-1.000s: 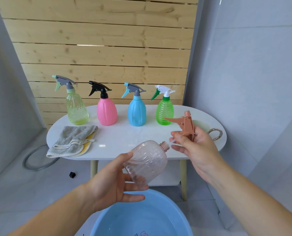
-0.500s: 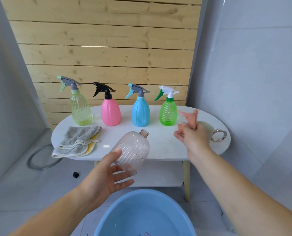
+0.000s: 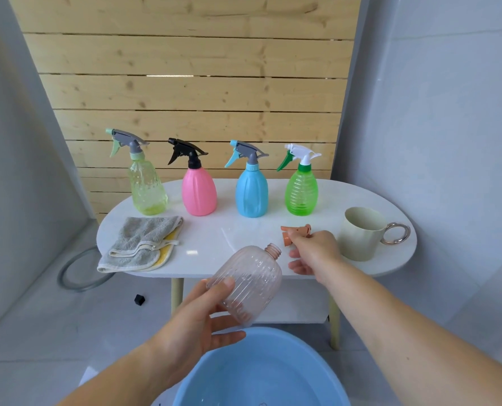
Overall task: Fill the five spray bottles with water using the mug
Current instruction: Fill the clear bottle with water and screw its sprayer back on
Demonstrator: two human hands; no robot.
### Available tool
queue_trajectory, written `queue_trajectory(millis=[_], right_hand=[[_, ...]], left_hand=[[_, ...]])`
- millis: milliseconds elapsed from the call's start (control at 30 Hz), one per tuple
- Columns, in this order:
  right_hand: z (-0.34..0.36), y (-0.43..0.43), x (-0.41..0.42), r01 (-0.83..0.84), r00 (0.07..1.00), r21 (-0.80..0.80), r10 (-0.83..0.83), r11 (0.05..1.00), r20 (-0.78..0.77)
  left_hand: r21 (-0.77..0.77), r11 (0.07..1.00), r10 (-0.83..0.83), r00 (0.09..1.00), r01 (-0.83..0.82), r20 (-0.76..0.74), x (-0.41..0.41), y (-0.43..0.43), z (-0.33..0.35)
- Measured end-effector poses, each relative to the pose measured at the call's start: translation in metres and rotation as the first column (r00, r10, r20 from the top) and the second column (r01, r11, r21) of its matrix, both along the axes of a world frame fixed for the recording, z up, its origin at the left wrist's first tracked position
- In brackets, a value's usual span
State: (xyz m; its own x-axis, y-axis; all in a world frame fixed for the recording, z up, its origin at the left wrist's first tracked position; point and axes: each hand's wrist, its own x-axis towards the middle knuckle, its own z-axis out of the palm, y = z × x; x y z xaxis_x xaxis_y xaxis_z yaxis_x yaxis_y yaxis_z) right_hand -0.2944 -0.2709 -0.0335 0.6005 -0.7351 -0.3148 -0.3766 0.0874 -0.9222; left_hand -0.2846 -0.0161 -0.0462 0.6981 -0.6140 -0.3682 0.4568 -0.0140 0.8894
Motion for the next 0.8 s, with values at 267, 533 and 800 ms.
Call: queue_trajectory(millis=[267,533,800], right_hand=[[0.024,-0.003,-0.023,-0.198,0.967,-0.390,0.115,0.899,-0.226],[0.059,-0.058,-0.068,0.205,0.977,-0.747,-0.182,0.633,0.113],[0.043,-0.128,-0.101,-0.020,0.974,-0.423,-0.078,0.906,-0.214]], left_hand=[[-0.040,0.998,-0.043,0.999,0.043,-0.011,0.000,-0.014,-0.001],[-0.126,0.984,-0.133,0.990,0.128,-0.034,-0.012,-0.040,-0.002],[-0.176,0.959,-0.239,0.968,0.223,-0.074,-0.020,-0.056,0.003]])
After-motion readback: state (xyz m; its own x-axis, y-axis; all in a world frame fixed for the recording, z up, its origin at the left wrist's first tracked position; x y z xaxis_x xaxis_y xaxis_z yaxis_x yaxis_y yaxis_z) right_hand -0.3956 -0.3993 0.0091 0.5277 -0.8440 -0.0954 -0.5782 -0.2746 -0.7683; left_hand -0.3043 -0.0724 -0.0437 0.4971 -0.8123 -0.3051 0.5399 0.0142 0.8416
